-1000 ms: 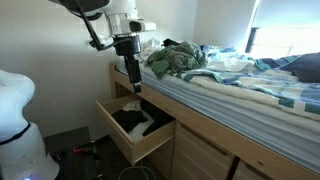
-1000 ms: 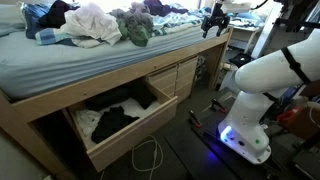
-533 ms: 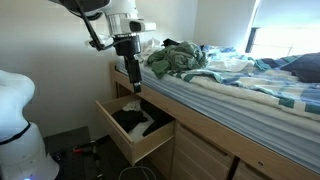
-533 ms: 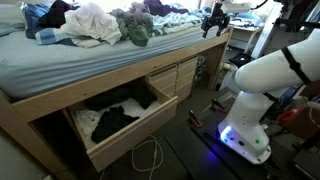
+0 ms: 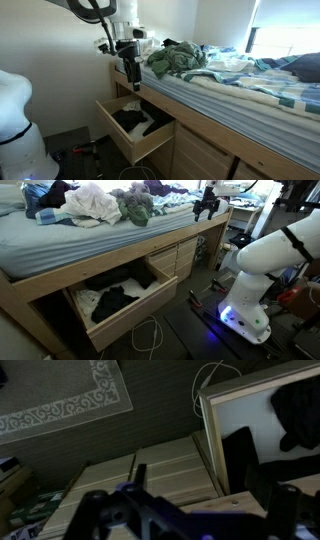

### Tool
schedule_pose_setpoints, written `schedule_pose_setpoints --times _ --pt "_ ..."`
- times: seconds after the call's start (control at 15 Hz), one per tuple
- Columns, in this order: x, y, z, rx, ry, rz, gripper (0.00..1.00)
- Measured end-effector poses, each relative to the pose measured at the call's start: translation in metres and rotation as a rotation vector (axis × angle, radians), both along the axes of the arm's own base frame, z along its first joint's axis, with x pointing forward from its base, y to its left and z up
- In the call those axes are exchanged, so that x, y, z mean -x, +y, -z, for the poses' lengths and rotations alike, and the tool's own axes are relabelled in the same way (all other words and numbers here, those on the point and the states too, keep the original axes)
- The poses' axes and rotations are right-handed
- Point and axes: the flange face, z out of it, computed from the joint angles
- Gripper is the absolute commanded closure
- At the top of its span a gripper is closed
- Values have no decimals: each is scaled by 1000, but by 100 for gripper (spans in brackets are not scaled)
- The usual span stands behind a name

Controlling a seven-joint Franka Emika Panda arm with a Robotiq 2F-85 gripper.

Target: Move the object from the drawer and put it on the bed

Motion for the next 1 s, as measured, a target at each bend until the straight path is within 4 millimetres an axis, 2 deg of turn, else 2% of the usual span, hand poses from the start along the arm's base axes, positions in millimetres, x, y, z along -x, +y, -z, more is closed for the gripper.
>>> schedule_pose_setpoints --times 0.2,0.73,0.87,1.0 --pt "-8 15 11 -4 31 -35 0" --pt "-11 19 18 -6 50 -43 0" --pt "-15 28 24 -13 67 -60 0" --pt "-20 45 35 -31 93 -89 0"
